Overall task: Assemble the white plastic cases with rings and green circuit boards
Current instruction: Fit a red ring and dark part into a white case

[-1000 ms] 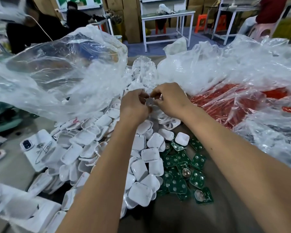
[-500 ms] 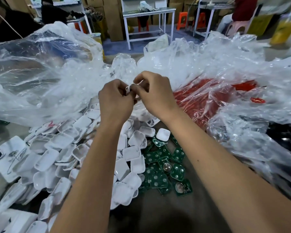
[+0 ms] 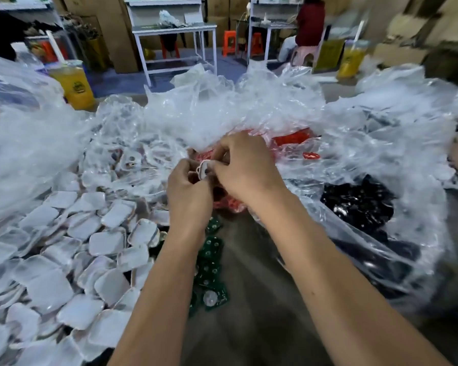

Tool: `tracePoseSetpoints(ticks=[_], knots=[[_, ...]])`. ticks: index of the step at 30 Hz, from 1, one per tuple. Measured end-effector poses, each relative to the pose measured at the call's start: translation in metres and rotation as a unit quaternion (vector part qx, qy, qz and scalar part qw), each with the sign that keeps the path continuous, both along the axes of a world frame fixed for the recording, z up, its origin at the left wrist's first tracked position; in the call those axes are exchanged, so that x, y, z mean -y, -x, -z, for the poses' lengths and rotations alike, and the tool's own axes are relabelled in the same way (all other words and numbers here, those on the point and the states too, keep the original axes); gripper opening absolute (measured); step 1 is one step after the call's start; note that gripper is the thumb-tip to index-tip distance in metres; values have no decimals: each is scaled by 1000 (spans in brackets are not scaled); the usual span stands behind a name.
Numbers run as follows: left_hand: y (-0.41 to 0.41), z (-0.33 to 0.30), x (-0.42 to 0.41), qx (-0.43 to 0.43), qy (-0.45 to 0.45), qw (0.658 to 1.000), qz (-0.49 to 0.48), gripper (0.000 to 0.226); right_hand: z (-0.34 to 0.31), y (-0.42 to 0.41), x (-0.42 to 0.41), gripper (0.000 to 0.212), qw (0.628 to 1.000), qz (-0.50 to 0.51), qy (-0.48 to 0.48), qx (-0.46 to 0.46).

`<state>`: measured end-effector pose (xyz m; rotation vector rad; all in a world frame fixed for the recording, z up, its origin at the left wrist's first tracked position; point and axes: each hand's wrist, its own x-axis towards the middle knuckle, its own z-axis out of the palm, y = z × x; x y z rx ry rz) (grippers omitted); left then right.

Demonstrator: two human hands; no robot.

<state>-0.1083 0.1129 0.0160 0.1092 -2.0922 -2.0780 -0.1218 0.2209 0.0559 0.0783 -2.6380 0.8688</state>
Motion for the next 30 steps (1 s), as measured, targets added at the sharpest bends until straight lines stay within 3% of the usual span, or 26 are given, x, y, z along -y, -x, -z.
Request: tracePoseSetpoints(ticks=[3, 8, 15, 22, 30], knots=[[1, 0, -5, -17, 19, 1000, -15, 12, -2, -2, -4, 14, 1000, -7, 11, -11], [6, -2, 15, -20, 129, 989, -62, 20, 4, 2, -8, 7, 1000, -5, -10, -17], [7, 11, 80, -26, 208, 975, -69, 18, 47, 1, 32, 12, 970, -219, -56, 83], [14, 17, 108, -6, 120, 992, -27, 6, 87, -2, 29, 13, 975, -215, 59, 2], [10, 5, 125, -2, 26, 998, -52, 12, 88, -6, 34, 15, 981, -194, 3, -24]])
